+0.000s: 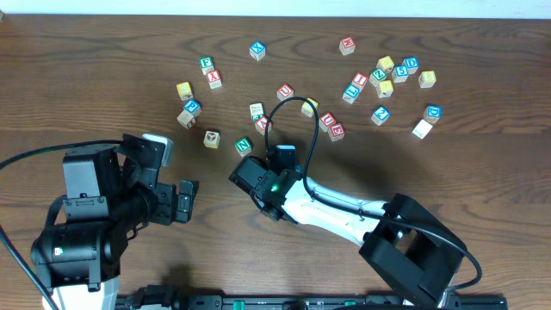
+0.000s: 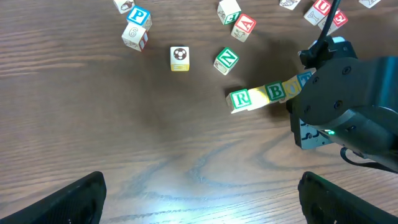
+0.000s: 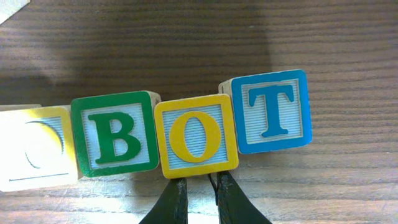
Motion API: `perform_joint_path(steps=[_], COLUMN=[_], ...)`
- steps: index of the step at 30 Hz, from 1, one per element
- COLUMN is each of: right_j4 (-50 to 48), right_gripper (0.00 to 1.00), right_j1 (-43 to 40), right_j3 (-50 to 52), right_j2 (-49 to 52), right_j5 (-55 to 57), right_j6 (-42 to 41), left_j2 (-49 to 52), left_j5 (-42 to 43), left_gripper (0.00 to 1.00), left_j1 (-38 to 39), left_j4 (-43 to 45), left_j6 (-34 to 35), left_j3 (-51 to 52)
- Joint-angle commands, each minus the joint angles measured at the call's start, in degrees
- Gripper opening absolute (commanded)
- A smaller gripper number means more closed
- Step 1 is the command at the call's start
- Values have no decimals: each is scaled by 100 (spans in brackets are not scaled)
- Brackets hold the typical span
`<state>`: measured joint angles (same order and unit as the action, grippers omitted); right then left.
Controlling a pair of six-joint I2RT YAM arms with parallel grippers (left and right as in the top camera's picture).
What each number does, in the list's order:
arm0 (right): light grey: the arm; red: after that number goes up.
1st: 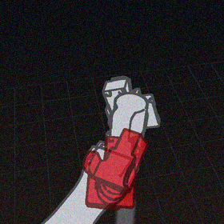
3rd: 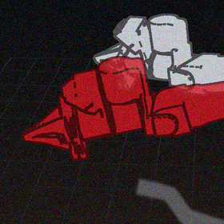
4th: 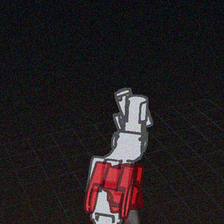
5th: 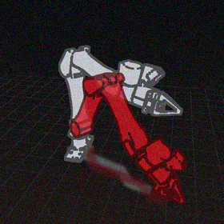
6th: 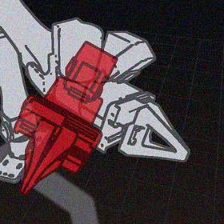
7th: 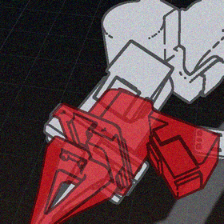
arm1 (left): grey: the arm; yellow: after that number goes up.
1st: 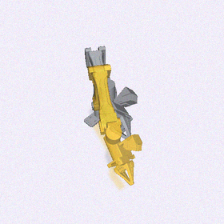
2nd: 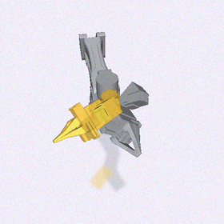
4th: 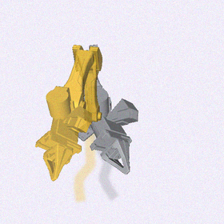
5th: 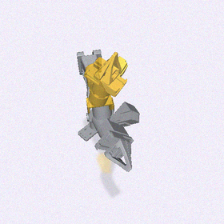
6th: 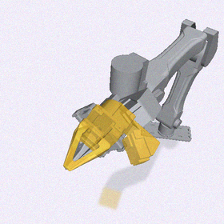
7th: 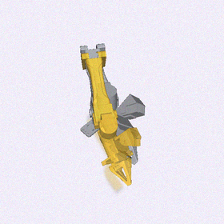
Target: Spell out ROBOT
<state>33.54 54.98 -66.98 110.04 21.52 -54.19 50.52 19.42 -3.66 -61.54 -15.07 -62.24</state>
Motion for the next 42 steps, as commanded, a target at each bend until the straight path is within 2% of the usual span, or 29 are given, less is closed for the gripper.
perform_joint_path(steps=[1,25,34,42], right_j4=[-15,-61,240,730], right_gripper=[11,11,1,1], right_j1=[-31,-94,-90,-90], right_j3=[35,35,33,17], right_j2=[35,70,52,-319], right_j5=[258,254,-236,-243], right_j6=[68,111,109,-31], left_j2=[-4,-4,-4,-4], left_j5=[68,68,68,68], left_gripper=[97,97,97,97], left_j1=[-28,-28,-28,-28], left_j4=[-15,-15,-15,-15], left_j6=[-55,-55,-55,-55], left_j3=[-46,-46,-46,-46])
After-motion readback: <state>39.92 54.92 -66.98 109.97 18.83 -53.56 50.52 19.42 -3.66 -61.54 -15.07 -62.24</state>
